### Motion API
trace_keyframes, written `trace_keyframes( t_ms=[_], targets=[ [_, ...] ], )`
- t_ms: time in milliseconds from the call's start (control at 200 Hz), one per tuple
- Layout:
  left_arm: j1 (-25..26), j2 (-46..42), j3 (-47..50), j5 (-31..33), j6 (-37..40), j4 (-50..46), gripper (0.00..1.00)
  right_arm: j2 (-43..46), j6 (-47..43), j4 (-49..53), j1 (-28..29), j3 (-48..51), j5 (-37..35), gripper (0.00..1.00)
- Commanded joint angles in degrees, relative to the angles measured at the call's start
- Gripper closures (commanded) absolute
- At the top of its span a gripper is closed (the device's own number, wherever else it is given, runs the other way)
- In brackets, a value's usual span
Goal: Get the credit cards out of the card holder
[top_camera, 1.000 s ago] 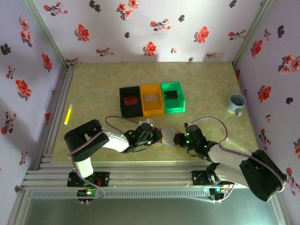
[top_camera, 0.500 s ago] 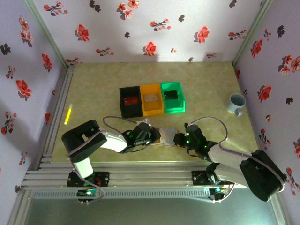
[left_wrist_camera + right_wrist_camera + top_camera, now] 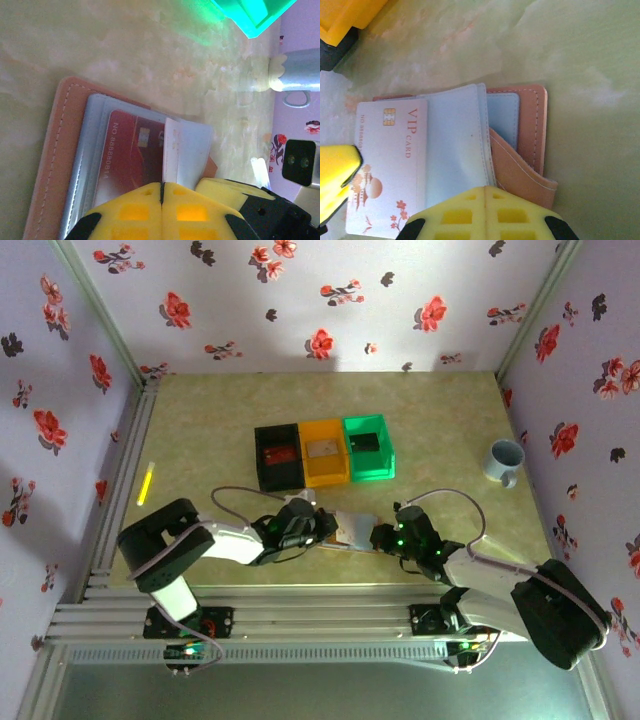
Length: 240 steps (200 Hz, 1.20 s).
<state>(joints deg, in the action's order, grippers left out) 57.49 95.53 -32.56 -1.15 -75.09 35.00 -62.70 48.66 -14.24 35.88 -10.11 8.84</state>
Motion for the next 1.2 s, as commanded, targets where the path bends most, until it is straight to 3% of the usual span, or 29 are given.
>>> trace_keyframes(
  t_ms=[0, 530, 900, 1040, 1195],
  targets=[
    [-1.1, -2.9, 0.9, 1.2, 3.0, -3.4, 1.0, -0.3, -0.4, 4.5, -0.3, -0.7, 0.5, 0.97],
    [-3.4, -19.7, 0.8, -1.5, 15.7, -24.6, 1.0, 2.6, -4.3, 12.8, -0.4, -6.2, 2.6, 0.93],
    [-7.4, -30.1, -1.2, -11.1, 26.3, -38.9, 1.0, 9.5, -10.3, 20.7, -0.4, -13.0, 10.3, 0.65],
    [-9.1, -31.5, -4.2, -16.7, 30.8, -45.0, 1.0, 12.5, -11.0, 17.0, -0.4, -11.9, 15.9, 0.57],
    [-9.2, -30.8, -6.7, -22.1, 34.0, -47.7, 1.0, 13.8, -10.1, 9.6, 0.3, -9.2, 22.6, 0.54]
  ],
)
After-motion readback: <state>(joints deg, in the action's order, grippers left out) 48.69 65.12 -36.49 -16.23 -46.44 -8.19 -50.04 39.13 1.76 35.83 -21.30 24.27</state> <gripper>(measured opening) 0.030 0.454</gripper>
